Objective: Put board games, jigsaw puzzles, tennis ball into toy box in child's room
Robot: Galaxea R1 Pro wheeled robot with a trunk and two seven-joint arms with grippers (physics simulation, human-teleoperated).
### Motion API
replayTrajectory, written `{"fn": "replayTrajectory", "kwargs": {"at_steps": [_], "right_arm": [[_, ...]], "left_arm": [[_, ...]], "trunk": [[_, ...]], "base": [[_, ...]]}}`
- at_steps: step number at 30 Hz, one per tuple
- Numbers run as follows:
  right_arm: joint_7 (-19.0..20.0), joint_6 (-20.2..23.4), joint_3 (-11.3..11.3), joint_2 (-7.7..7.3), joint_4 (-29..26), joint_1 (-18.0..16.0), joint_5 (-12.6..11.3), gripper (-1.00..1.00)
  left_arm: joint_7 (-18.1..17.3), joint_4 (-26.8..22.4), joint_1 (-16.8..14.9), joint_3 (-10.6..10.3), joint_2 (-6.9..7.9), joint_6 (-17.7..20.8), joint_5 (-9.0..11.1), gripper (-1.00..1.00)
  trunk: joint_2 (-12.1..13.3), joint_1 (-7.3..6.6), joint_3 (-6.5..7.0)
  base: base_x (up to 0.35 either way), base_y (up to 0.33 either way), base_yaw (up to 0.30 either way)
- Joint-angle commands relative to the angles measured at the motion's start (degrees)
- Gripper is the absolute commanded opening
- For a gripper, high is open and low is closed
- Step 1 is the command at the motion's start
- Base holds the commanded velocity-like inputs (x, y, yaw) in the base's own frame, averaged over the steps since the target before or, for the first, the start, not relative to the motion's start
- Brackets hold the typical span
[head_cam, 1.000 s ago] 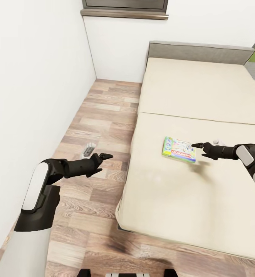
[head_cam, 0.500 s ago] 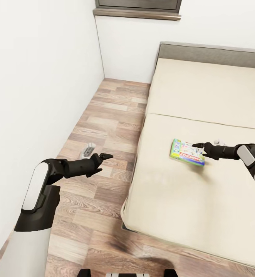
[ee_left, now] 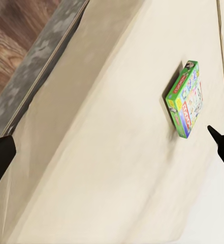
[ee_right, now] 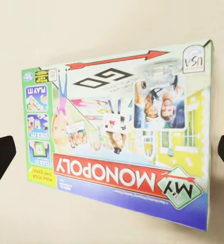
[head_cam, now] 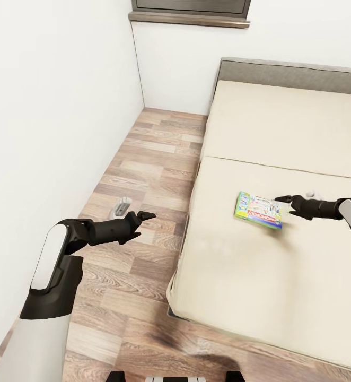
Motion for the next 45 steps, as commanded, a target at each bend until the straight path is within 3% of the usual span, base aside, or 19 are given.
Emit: {"fn": "replayTrajectory", "kwargs": {"at_steps": [1, 16, 45], "right_arm": [[0.1, 0.3, -0.1, -0.39, 0.0, -0.1, 0.0, 1.00], [-0.1, 0.4, -1.5, -2.24, 0.0, -0.5, -0.1, 1.00], [-0.4, 0.4, -2.1, -1.63, 0.1, -0.5, -0.1, 1.00]], "left_arm": [[0.6, 0.0, 0.0, 0.0, -0.05, 0.1, 0.5, 1.00], [0.7, 0.0, -0.1, -0.1, -0.21, 0.1, 0.5, 1.00], [0.7, 0.0, -0.1, -0.1, -0.28, 0.1, 0.5, 1.00]], "trunk": [[0.0, 0.00, -0.03], [0.0, 0.00, -0.03], [0.0, 0.00, -0.05]], "base": [[0.000, 0.000, 0.005], [0.000, 0.000, 0.002], [0.000, 0.000, 0.000]]}}
